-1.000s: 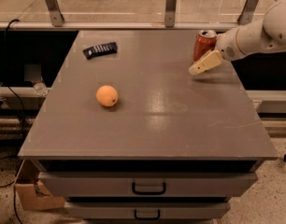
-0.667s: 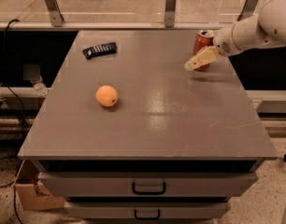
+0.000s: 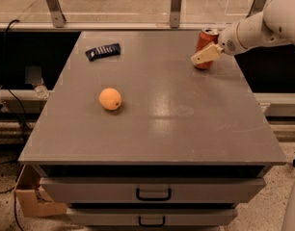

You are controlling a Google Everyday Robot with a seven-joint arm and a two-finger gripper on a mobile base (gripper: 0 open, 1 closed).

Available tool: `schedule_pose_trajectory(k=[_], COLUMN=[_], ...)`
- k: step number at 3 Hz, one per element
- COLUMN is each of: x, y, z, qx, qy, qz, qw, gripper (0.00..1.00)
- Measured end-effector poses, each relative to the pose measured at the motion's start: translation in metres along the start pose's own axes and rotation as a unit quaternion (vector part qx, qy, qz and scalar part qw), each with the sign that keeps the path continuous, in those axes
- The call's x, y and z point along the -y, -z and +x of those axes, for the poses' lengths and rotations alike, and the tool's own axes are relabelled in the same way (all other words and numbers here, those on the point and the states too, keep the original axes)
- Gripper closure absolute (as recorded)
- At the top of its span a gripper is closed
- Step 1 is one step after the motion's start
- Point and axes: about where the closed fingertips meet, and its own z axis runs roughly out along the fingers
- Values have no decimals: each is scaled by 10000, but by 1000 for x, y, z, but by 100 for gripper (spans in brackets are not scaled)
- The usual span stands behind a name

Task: Pick coke can

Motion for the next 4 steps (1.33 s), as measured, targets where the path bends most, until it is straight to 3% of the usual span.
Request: schedule_pose_trajectory(k=[2, 3, 4], x=[3, 3, 4], y=[-6, -6, -4], z=[0, 0, -29], qx=[-46, -45, 71], qy=[20, 21, 519], qz=[-28, -28, -32], qw=[10000, 10000, 9986], gripper=[87, 100, 100])
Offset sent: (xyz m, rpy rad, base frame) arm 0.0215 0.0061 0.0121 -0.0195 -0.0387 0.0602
